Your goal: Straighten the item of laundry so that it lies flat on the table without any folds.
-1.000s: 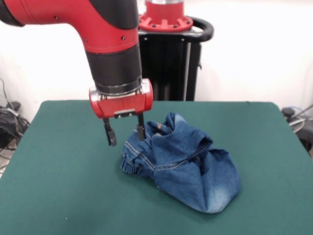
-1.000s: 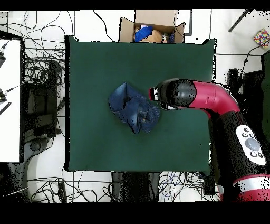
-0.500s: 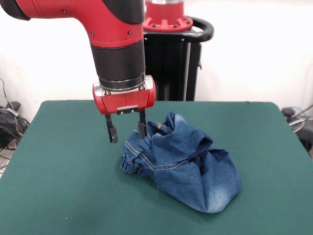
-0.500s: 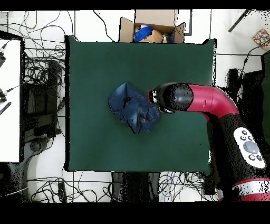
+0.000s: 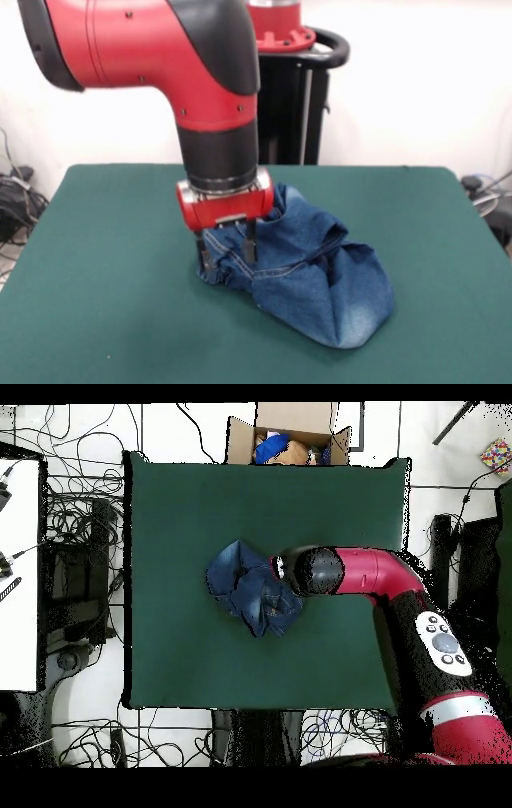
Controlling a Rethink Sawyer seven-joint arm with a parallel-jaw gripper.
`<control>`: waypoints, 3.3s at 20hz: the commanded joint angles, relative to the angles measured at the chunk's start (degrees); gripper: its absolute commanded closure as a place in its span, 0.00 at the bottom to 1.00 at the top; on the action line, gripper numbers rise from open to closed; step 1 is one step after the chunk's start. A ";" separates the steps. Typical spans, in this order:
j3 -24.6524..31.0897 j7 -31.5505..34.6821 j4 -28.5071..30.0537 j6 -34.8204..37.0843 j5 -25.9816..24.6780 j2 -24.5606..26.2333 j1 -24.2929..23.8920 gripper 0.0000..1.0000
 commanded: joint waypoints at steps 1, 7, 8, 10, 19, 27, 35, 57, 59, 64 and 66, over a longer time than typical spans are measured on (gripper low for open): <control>-1.19 0.52 -3.65 -1.41 -3.07 4.91 2.07 0.00; -0.16 -2.39 -10.51 -3.55 -4.88 13.19 0.98 0.00; 0.07 -3.17 -11.58 -3.24 -4.96 13.74 0.74 0.00; 0.48 -4.59 -12.87 -2.51 -5.02 14.28 0.20 0.00; 2.03 -10.05 -16.21 -0.40 -5.63 16.58 -1.89 0.00; 2.73 -8.29 -8.24 10.32 0.15 0.43 -2.06 0.00; 2.91 -6.75 -3.22 19.26 4.41 -12.05 -1.96 0.00; 2.89 2.45 15.74 5.50 5.44 -17.44 -2.70 0.00; 2.46 2.81 15.70 4.87 4.79 -14.93 -2.17 0.00; 1.75 7.89 19.36 0.66 5.65 -15.38 1.46 0.00; 0.67 11.18 19.99 -0.04 6.68 -17.52 4.02 0.00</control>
